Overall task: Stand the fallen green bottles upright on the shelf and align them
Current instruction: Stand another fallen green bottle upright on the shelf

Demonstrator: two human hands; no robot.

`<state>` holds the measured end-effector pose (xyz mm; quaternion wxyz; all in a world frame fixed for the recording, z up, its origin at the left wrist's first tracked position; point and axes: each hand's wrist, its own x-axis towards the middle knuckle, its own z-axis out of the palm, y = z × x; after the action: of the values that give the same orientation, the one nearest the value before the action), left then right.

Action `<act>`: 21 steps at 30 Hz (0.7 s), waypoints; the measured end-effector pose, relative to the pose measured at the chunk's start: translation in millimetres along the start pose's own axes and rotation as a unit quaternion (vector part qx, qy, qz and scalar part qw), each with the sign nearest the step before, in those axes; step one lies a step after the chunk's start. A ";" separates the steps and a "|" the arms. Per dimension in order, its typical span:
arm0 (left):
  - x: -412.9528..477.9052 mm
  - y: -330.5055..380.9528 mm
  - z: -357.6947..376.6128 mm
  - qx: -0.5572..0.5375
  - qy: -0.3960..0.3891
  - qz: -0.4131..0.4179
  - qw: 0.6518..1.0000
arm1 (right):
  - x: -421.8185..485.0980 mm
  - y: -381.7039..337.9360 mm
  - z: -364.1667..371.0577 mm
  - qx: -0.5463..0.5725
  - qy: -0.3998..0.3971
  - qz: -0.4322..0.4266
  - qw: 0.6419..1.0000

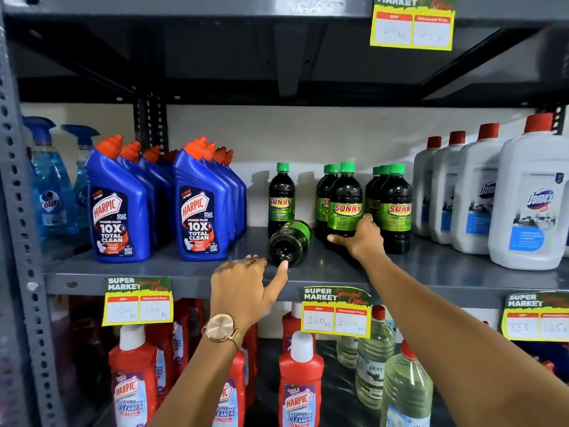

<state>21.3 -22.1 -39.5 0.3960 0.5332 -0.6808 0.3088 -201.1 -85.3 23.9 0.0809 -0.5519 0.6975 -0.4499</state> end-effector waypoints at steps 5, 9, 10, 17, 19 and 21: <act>5.4 -17.5 -9.8 0.013 -0.016 0.059 0.998 | -23.1 -21.0 -8.1 -0.034 0.194 -0.153 0.968; 11.9 -33.4 -11.8 -0.019 -0.047 0.112 0.992 | -29.4 -52.4 -1.5 0.012 -0.051 -0.103 0.993; 10.2 -33.4 -11.2 -0.019 -0.043 0.110 0.993 | -28.6 -60.2 1.8 0.016 -0.141 -0.031 0.989; 3.3 -28.5 -11.9 -0.001 -0.025 0.054 0.998 | -24.4 -86.3 26.5 0.039 -0.275 0.104 0.955; 3.7 -29.4 -11.2 -0.002 -0.019 0.049 0.999 | -23.6 -72.6 38.4 0.115 -0.230 0.123 0.959; 3.2 -28.9 -9.7 -0.006 -0.024 0.040 0.999 | -28.0 -58.4 43.7 0.170 -0.151 0.117 0.967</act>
<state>51.1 -22.4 -32.0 0.3704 0.5102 -0.7128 0.3073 -123.2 -84.4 29.6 0.3300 -0.5063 0.6501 -0.4605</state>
